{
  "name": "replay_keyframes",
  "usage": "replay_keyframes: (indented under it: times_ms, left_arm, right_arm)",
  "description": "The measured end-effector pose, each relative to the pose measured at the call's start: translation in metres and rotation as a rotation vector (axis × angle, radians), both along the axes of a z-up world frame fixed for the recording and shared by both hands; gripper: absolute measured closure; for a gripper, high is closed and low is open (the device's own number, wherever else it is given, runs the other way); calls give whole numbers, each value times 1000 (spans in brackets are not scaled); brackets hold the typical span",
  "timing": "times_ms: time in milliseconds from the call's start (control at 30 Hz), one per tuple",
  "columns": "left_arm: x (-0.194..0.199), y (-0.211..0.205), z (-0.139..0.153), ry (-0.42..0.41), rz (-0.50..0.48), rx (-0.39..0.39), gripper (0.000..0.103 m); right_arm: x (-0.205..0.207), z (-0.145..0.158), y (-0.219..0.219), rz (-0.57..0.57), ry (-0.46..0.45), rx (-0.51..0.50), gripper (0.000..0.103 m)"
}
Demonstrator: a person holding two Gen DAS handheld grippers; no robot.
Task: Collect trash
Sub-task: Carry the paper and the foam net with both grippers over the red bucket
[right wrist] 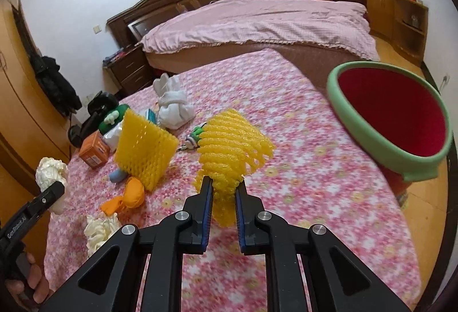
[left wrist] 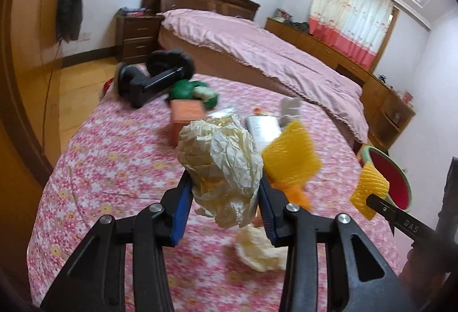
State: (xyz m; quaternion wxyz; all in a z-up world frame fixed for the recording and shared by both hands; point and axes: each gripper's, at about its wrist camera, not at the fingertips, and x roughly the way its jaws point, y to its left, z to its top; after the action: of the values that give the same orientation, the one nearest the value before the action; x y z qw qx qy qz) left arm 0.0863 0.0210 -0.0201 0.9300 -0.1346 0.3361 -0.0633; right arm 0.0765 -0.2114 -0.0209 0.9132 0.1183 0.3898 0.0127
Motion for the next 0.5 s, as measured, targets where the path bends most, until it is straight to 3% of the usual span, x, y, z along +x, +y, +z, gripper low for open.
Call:
replay_keyframes:
  times_ms: [500]
  left_arm:
    - [17, -99, 30, 7, -228, 16, 60]
  right_arm:
    - [-18, 34, -74, -69, -90, 6, 88]
